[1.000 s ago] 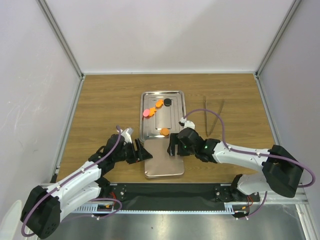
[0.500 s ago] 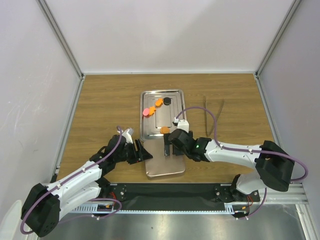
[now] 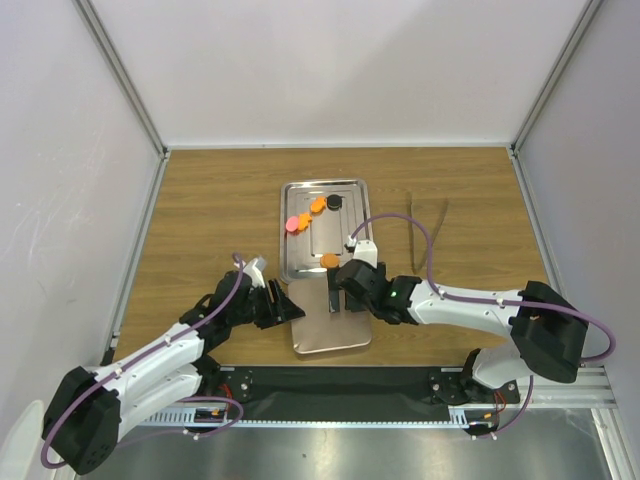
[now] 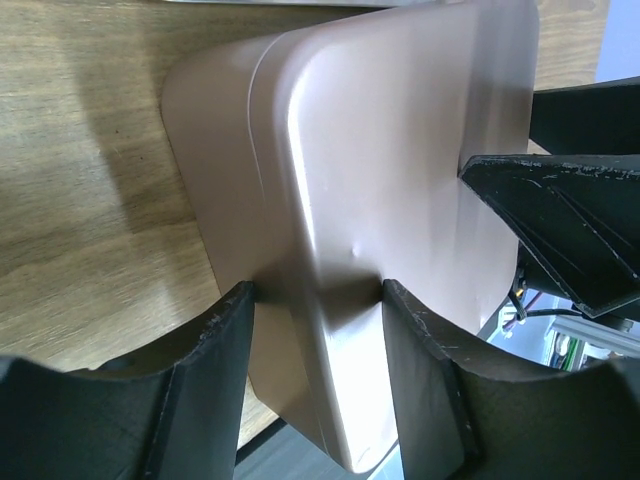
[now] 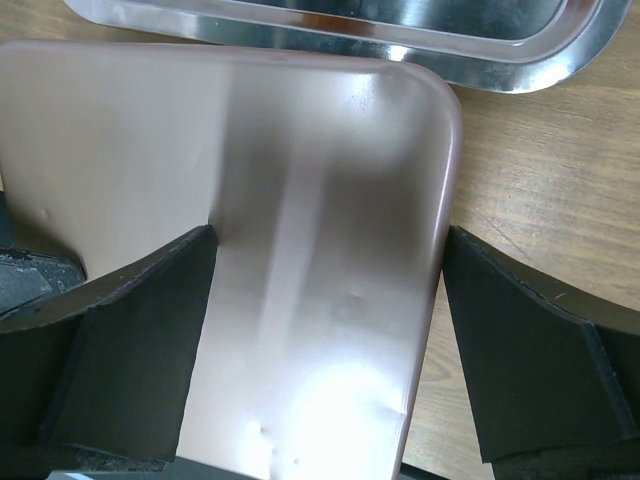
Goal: Pack the cookies
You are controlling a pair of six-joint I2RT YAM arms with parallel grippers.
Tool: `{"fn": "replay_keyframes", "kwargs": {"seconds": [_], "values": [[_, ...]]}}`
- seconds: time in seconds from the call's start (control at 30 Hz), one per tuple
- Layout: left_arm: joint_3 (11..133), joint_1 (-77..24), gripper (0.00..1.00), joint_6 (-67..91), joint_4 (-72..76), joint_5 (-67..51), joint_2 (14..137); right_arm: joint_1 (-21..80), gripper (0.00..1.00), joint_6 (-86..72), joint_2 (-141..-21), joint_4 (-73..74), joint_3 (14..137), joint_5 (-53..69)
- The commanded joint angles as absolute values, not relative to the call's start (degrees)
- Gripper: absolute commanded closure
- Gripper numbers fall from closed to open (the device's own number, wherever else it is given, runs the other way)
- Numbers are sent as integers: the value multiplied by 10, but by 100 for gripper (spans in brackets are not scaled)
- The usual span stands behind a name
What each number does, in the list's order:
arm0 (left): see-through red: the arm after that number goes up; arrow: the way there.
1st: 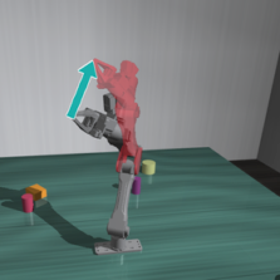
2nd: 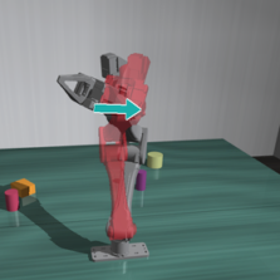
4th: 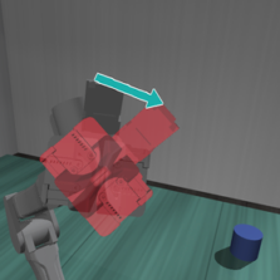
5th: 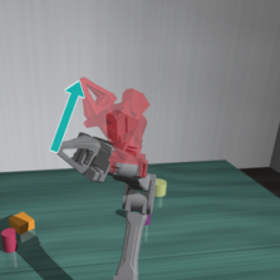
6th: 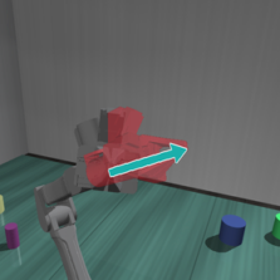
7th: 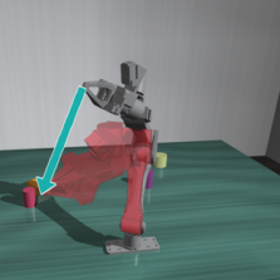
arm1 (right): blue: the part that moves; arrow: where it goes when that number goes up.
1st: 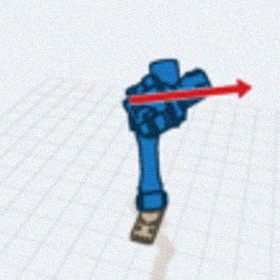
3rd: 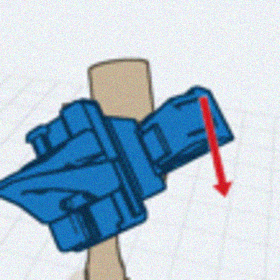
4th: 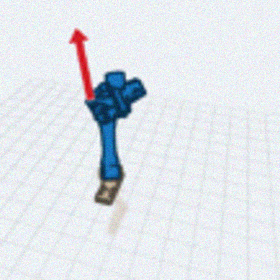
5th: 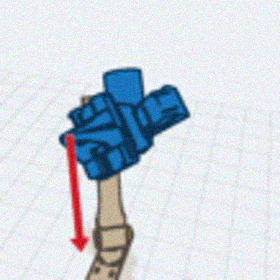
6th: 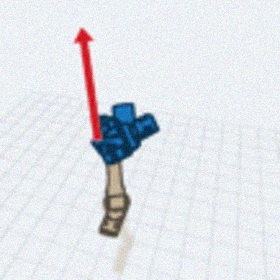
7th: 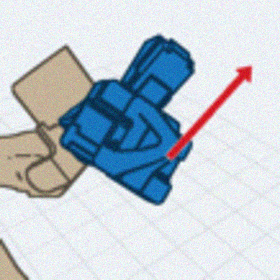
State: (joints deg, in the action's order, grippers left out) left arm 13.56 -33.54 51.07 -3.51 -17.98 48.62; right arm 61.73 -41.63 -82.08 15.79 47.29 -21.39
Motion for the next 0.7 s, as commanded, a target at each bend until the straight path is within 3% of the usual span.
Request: {"fn": "replay_keyframes", "kwargs": {"seconds": [0.0, 0.4, 0.67], "values": [[123, -355, 47, 535, 30, -207, 493, 654, 6, -428, -836, 127, 473, -160], [122, -357, 52, 525, 8, -202, 489, 687, 10, -468, -761, 140, 417, -175], [136, -356, 50, 517, -18, -192, 475, 646, 9, -441, -721, 160, 415, -174]]}}
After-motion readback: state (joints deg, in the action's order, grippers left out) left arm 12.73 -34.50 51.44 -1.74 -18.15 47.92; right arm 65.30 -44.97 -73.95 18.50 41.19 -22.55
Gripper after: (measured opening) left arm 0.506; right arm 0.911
